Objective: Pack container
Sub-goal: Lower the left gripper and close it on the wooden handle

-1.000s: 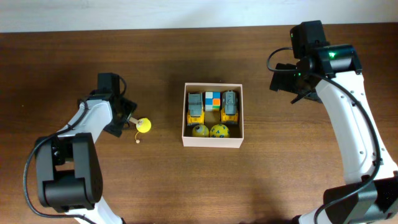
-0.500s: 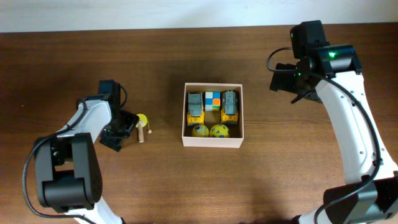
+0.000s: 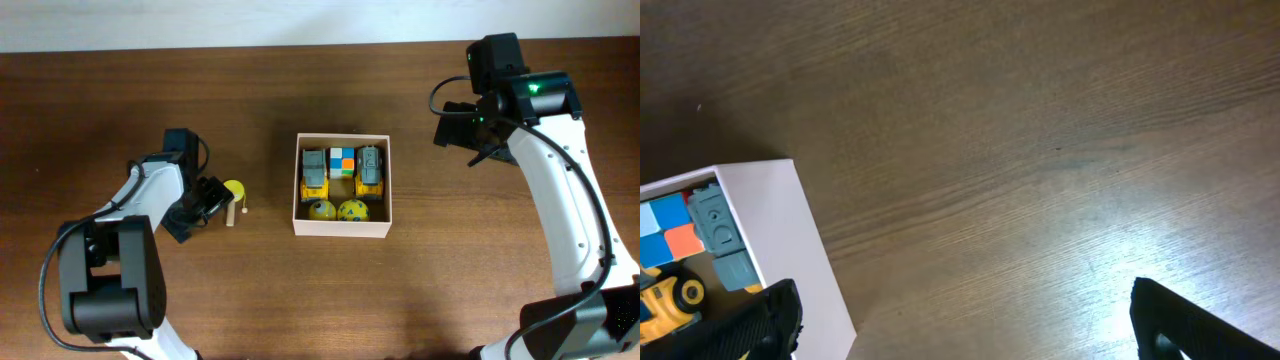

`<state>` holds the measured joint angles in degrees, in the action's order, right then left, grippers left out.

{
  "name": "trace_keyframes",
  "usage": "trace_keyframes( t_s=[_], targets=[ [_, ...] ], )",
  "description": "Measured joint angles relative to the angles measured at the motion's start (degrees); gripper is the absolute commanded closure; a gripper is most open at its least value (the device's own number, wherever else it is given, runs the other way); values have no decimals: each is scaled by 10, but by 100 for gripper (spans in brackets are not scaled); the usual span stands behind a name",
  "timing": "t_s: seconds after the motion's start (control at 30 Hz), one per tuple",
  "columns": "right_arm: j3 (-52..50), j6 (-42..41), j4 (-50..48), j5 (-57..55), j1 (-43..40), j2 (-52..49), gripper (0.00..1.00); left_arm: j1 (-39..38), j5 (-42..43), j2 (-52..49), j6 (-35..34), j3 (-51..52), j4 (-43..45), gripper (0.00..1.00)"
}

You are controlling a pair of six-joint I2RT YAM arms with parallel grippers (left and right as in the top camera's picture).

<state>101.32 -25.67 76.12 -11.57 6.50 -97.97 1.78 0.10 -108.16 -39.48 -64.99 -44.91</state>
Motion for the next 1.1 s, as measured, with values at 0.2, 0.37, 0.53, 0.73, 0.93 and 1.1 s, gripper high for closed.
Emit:
trace_keyframes(
  t_s=[0.2,0.37,0.53,0.73,0.93,1.1],
  targets=[
    [0,0,0,0,0,0,1,0,6,19,77,14,6,1],
    [0,0,0,0,0,0,1,-9,8,60,141,23,3,1],
    [0,0,0,0,0,0,1,-44,9,110,171,23,3,1],
    [0,0,0,0,0,0,1,-80,2,118,158,23,3,5],
    [0,0,0,0,0,0,1,-89,-35,118,96,23,7,18],
    [0,0,0,0,0,0,1,-89,-42,115,61,23,25,21]
  ],
)
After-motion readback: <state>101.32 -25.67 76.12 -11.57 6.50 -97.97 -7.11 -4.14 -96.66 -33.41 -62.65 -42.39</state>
